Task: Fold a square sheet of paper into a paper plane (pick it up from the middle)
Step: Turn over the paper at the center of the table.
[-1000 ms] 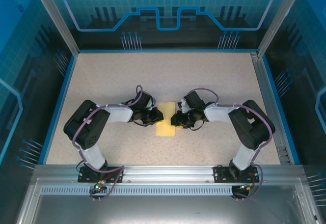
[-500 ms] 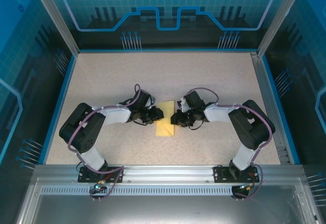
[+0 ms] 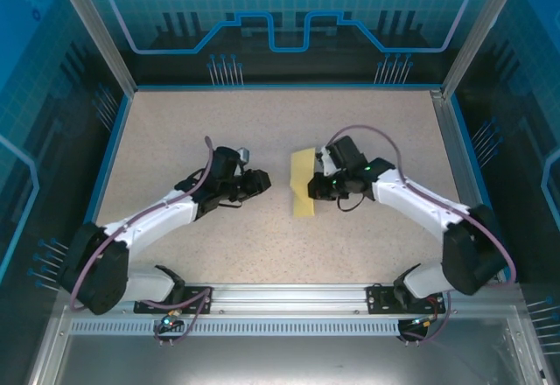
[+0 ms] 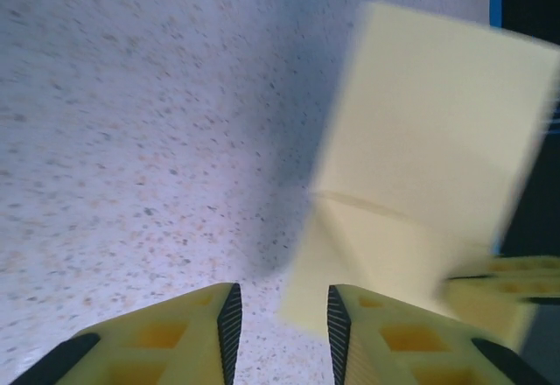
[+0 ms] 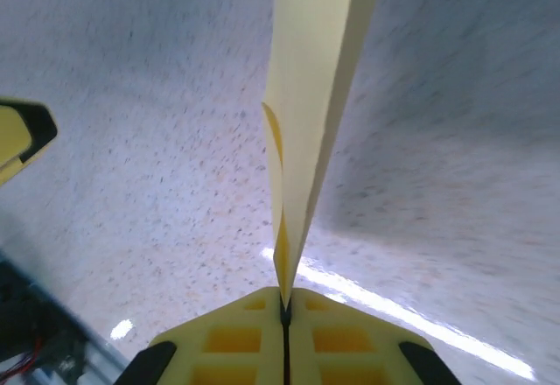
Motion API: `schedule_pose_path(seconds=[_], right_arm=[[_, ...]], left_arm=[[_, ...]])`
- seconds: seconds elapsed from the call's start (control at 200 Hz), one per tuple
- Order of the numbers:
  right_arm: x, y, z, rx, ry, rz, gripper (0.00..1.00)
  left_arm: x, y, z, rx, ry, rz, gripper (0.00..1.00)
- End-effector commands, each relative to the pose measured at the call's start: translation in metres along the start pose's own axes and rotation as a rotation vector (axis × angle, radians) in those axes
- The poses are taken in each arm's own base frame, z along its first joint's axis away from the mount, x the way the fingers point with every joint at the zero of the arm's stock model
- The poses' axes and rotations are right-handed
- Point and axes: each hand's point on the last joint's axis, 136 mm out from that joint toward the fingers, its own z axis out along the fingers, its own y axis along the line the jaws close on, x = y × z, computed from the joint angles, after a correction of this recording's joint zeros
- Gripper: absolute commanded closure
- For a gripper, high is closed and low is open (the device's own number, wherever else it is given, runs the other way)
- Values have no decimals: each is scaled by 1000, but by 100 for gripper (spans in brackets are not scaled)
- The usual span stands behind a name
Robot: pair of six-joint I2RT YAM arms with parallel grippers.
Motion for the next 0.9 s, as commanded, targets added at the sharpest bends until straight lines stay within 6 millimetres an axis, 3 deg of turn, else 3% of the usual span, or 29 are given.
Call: schedule_pose_path(seconds=[0.0, 0.095, 0.225, 0.445, 0.655, 0.79, 0.895], right_arm=[[17, -63, -56, 465, 18, -79, 92], [13, -68, -87, 665, -14, -131, 92], [14, -61, -88, 856, 21, -186, 92], [30, -33, -3, 894, 203, -228, 90], [49, 13, 92, 666, 356, -201, 89], [53, 57, 129, 452, 392, -196, 79], [49, 85, 136, 296, 379, -180, 73]], left_arm=[[-6, 39, -17, -154, -89, -17, 63], [-9, 55, -28, -203, -141, -44, 61], [-11, 70, -40, -256, -194, -80, 58], [-14, 91, -64, -353, -274, -109, 55], [-9, 109, -81, -394, -316, -135, 52], [-6, 113, -89, -401, -325, -126, 49], [-6, 108, -90, -371, -316, -109, 45]])
